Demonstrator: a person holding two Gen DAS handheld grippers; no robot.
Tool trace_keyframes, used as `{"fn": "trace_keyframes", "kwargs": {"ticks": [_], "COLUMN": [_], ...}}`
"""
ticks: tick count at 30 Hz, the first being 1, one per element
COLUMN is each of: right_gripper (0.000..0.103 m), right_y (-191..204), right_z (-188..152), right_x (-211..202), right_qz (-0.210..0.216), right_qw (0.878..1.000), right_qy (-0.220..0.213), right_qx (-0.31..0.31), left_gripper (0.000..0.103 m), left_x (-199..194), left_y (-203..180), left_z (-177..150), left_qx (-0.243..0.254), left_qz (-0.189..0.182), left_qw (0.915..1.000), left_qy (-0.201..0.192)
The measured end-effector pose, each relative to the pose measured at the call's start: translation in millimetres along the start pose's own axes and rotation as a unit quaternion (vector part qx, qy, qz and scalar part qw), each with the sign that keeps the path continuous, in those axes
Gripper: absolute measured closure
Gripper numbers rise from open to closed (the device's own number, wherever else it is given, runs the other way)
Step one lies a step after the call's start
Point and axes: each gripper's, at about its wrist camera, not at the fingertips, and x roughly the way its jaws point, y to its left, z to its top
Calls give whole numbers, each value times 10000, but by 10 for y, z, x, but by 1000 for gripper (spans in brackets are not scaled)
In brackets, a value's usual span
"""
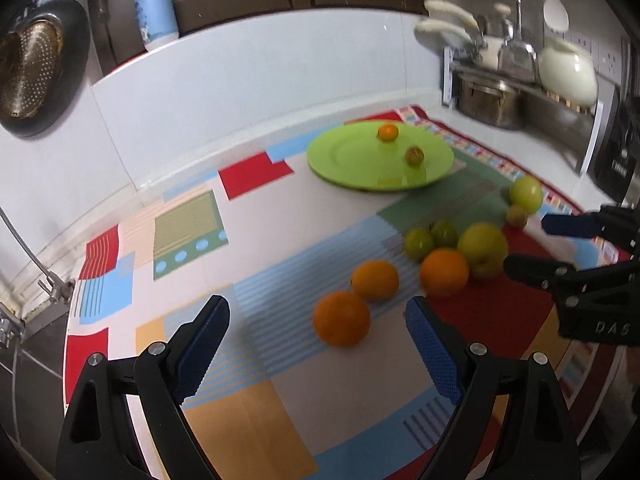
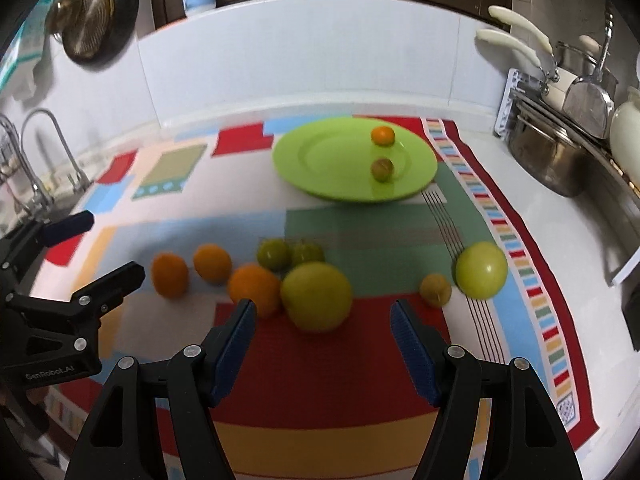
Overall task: Organize fruits
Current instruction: 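Move both open tools back toward the remaining fruits, then grasp a large orange with the left tool while the right tool grasps a large yellow-green fruit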
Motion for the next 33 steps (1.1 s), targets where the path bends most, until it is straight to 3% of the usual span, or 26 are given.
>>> {"fn": "trace_keyframes", "kwargs": {"ticks": [10, 20, 25, 31, 33], "right_gripper": [33, 34, 34, 49, 52], "right_y": [3, 9, 13, 40, 49], "right_z": [-87, 3, 49, 61, 55], "right_x": [348, 539, 588, 597, 590], "right_qz": [-70, -29, 20, 237, 302], "right_qw": [9982, 9971, 9972, 9971, 9970], "right_qy": [566, 619, 598, 574, 558], "right_qx": [-190, -440, -457, -446, -440], "left_gripper": [13, 17, 35, 57, 60], "left_x": [337, 525, 594, 624, 611], "left_y": [2, -23, -12, -28, -41], "left_z": [-103, -96, -71, -84, -90], "left_qx": [136, 206, 100, 7, -17], "left_qz": [-32, -217, -330, -494, -517], "left_qw": [9994, 9984, 9977, 9967, 9967], "left_qy": [321, 481, 577, 640, 628]}}
